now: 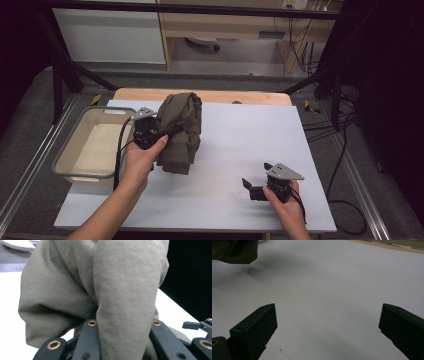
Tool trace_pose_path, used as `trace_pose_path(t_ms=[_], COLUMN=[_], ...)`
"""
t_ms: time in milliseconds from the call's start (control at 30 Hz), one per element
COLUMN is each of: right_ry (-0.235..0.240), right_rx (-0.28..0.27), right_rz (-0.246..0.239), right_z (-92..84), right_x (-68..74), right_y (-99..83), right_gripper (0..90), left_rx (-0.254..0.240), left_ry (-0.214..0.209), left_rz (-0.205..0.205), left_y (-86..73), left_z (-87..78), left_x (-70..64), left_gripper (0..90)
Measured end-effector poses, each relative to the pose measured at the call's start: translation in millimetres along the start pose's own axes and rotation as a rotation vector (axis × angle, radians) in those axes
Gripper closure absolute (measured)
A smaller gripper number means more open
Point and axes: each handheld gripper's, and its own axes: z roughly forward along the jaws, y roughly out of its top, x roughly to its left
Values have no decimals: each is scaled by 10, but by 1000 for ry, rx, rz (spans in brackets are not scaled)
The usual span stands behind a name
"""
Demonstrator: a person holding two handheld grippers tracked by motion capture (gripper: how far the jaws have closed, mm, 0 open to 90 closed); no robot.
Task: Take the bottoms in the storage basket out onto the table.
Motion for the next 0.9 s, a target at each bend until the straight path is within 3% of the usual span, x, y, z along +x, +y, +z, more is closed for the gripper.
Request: trace_pose_path(t_ms=[900], right_ry=[3], right_rx=[4], right_rz=[-2], right_z=[-5], right_x=[7], right_y=[3], right_gripper=[23], left_rx=[50], left_ry=[-27], left_rz=[-11], left_y=[-242], left_z=[183], left_x=[-89], left_gripper=[735])
